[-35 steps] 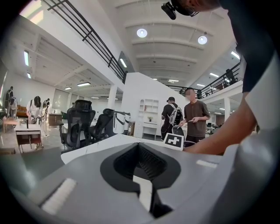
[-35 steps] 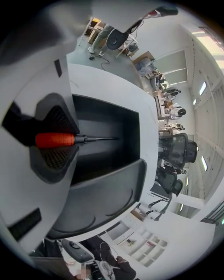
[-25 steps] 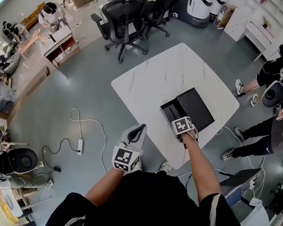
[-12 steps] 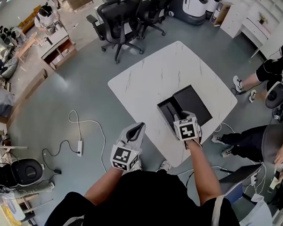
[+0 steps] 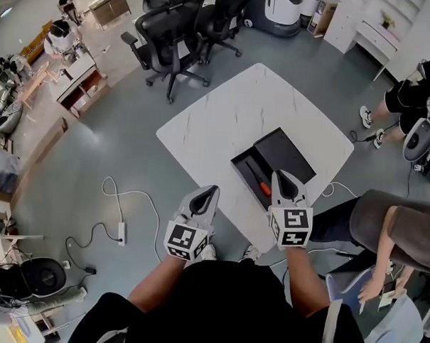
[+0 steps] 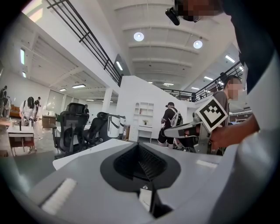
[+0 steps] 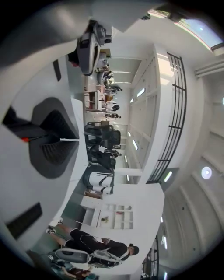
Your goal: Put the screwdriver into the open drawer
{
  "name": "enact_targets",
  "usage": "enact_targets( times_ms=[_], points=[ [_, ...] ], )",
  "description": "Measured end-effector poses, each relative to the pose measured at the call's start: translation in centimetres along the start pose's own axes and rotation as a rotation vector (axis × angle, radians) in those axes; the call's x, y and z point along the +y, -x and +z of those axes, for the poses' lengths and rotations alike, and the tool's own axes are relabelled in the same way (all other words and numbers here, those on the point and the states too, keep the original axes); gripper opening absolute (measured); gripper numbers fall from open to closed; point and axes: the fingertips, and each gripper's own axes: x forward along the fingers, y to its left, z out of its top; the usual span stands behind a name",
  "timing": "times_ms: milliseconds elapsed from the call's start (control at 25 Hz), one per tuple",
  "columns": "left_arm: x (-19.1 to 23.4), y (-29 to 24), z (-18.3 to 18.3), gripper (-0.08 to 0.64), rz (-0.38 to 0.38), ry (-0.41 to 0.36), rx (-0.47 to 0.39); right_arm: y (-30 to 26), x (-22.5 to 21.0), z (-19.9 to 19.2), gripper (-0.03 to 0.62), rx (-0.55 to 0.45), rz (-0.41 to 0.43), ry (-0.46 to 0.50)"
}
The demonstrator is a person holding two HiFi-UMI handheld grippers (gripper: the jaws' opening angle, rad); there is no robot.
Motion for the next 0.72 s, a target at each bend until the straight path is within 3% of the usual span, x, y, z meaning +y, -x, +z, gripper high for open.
enact_targets(
  times_ms=[320,720],
  points=[
    [-0.9,0.1,1.2,0.009,-0.028,-0.013,-0.023,3.9,1.9,3.8,0.009,-0.267,-0.021,0.007],
    [-0.4,0.4,2.5,0.009,-0.031,-0.043,-0.056,5.6,2.1,5.0,0.008,-0.343,-0.051,0.018]
  ],
)
